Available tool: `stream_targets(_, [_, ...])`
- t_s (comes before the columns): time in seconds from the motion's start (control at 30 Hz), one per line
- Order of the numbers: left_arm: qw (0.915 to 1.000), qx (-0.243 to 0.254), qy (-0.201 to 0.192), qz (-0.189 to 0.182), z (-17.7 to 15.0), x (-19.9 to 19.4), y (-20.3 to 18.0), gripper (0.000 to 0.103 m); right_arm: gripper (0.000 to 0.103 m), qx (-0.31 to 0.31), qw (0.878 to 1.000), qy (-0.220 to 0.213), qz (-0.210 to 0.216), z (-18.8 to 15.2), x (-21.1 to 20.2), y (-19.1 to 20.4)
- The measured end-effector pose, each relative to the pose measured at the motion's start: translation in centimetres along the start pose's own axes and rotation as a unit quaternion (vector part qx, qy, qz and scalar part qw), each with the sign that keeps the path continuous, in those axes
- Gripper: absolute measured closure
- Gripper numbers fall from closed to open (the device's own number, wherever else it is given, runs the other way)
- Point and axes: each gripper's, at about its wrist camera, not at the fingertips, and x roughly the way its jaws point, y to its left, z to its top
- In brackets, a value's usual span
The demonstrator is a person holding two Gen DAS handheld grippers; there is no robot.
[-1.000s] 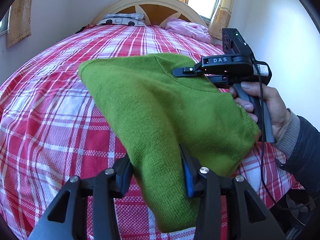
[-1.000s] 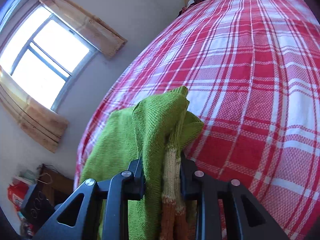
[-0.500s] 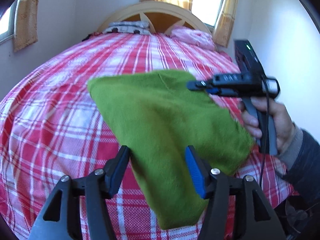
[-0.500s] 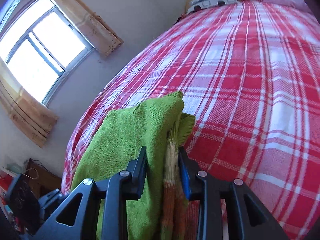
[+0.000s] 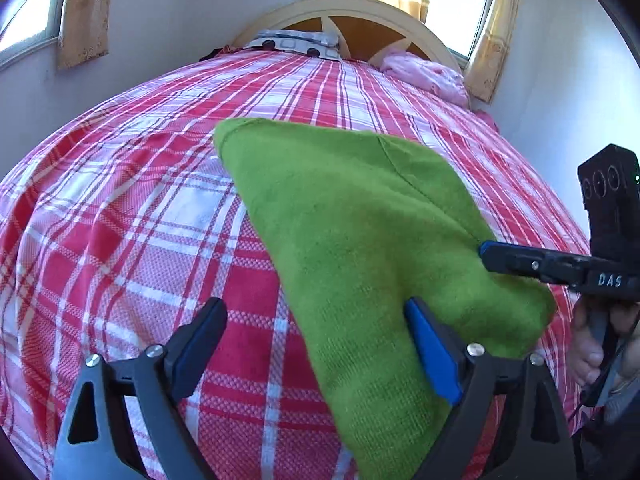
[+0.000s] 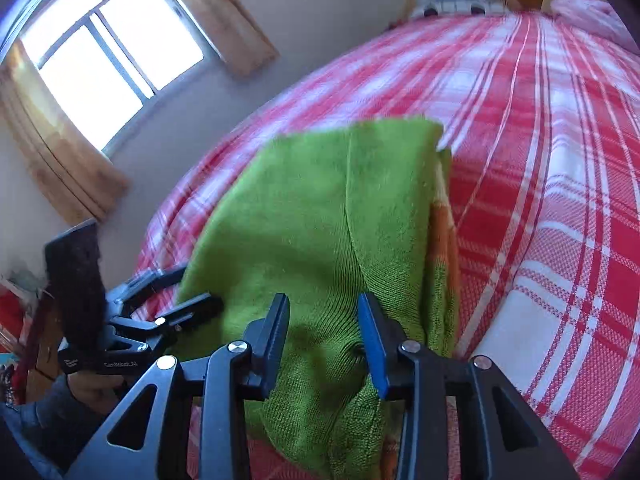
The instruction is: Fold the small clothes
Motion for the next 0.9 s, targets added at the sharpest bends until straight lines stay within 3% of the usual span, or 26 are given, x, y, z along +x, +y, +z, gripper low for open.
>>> stream_targets(0.1, [0.9995, 0.018, -0.022, 0.015, 0.1, -1.8, -0.9, 0.01, 0.063, 0.003, 0.999, -0.028, -0.021, -0.3, -2.3, 0.9])
stream_targets(0.17, [0.9989, 0.021, -0.038, 0.019, 0.2, -3.0, -1.3, 0.003, 0.044, -0.019, 0.997, -0.053, -0.055, -0.7, -4.4, 2.3])
stream_targets(0.23, [0.9983, 0.023, -0.051, 0.012, 0.5, -3.8, -1.6, 0.003, 0.035, -0.038, 0.993, -0.073, -0.082, -1.1, -5.9, 3.7])
stream_targets(0.5, [0.9958, 0.041, -0.081, -0.009, 1.2, -6.4, -3.4, 0.003, 0.035, -0.082, 0.973, -0.137, -0.164, -3.0, -11.0, 7.5])
stream_targets(0.9, [0.9932, 0.046, -0.105, -0.017, 1.6, -8.4, -4.0, 0.003, 0.034, -0.073, 0.966, -0.171, -0.18, -3.7, -13.7, 8.5])
